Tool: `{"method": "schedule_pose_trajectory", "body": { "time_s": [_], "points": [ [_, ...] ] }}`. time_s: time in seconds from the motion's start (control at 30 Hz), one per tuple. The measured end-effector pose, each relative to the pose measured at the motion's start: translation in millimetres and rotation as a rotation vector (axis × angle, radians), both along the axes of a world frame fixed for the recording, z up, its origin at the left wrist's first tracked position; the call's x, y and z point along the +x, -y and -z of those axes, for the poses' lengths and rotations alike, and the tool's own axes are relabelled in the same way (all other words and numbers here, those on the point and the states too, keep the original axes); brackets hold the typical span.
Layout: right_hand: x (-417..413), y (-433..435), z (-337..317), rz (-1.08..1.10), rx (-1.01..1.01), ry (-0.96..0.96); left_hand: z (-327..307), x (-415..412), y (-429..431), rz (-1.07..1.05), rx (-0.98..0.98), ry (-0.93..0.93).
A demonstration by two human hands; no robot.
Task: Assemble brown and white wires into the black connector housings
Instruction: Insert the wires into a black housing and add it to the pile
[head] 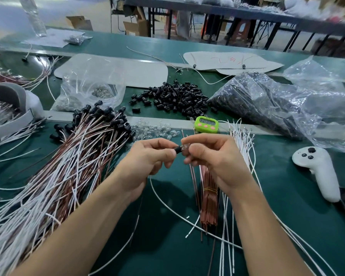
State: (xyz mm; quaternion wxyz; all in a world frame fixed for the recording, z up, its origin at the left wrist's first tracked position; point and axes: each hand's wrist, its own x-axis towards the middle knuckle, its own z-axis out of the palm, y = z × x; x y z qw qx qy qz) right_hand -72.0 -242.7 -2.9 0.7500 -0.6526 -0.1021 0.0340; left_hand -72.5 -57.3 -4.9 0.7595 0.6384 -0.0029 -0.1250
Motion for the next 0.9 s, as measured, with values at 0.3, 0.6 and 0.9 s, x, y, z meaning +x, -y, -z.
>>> {"method": "schedule_pose_trajectory", "body": {
  "time_s": [0.3, 0.6, 0.9],
  "points": [
    [-3.1, -5.1, -1.3, -0.046, 0.146, -0.187, 7.7, 1.6, -1.9, 0.024, -0.003, 0.031],
    [-0.3, -2.0, 4.1, 0.08, -0.003, -0.004, 7.7, -2.6, 4.8, 0.036, 0.02, -0.019],
    [-4.2, -7.2, 3.1, 0.093, 0.002, 0.009, 8.6, -3.3, 2.6, -0.054, 0.094, 0.095]
  ]
}}
